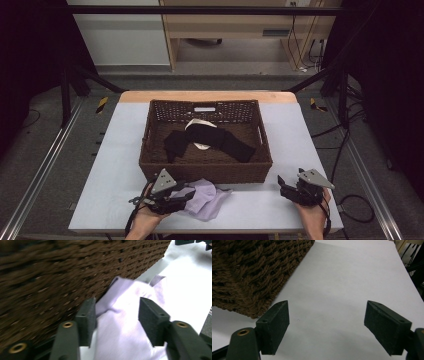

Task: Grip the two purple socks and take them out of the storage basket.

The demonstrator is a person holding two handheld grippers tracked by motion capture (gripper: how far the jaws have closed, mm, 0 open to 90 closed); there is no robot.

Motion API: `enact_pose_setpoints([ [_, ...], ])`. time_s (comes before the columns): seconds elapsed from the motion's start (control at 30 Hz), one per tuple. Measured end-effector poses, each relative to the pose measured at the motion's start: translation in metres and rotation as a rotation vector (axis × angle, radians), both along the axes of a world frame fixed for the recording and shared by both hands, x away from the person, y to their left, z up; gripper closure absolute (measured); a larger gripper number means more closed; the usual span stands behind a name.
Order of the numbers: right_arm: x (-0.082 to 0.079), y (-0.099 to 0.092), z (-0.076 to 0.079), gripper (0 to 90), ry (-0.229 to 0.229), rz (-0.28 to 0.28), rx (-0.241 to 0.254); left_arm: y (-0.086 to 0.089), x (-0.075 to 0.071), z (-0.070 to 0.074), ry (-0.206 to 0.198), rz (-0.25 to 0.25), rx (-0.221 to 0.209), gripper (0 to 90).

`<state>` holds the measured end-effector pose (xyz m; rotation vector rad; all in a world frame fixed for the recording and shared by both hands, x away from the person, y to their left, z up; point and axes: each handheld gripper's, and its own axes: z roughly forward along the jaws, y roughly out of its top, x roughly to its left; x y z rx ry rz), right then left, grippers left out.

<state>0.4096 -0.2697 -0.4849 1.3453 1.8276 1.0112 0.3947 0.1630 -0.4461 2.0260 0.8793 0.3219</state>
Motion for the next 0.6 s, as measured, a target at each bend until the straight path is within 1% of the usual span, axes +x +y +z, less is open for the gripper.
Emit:
enact_pose_setpoints([
  [0.03,0.0,0.0,0.0,19.9,0.002,-0.001,-0.002,0.008,-0.001,0.0,0.008,0.013,0.007,41.3],
  [0.07,0.0,0.0,0.0,19.9,0.0,-0.001,-0.002,0.012,-0.002,0.0,0.008,0.021,0.011,40.0],
  [0.1,0.0,0.0,0.0,19.7,-0.001,-0.001,-0.003,0.012,-0.002,0.0,0.008,0.021,0.011,39.2],
  [0.13,0.0,0.0,0.0,19.7,-0.001,-0.001,-0.003,0.017,-0.002,0.0,0.011,0.03,0.013,39.2],
  [0.17,0.0,0.0,0.0,19.2,0.0,-0.001,-0.002,0.026,-0.003,0.001,0.012,0.053,0.012,37.5],
  [0.2,0.0,0.0,0.0,19.2,0.0,-0.001,-0.002,0.026,-0.003,0.001,0.012,0.053,0.012,37.2],
  [0.33,0.001,-0.001,0.0,18.6,0.004,-0.006,0.001,0.047,-0.006,0.003,0.006,0.097,0.011,34.7],
  [0.4,0.0,-0.001,0.0,18.3,0.002,-0.006,0.003,0.057,-0.009,0.004,-0.002,0.124,0.002,33.4],
  [0.43,0.0,-0.001,0.0,18.2,-0.002,-0.007,0.005,0.07,-0.011,0.006,-0.012,0.157,-0.016,33.2],
  [0.47,0.0,-0.001,0.0,18.2,-0.002,-0.007,0.005,0.07,-0.011,0.006,-0.012,0.157,-0.016,32.9],
  [0.5,0.0,-0.001,0.0,18.2,-0.003,-0.008,0.007,0.076,-0.011,0.007,-0.016,0.174,-0.018,32.9],
  [0.53,0.0,-0.001,0.0,18.2,-0.002,-0.009,0.007,0.084,-0.011,0.008,-0.019,0.199,-0.032,32.2],
  [0.6,0.001,-0.002,0.0,18.2,0.003,-0.009,0.005,0.094,-0.01,0.011,-0.024,0.231,-0.066,31.7],
])
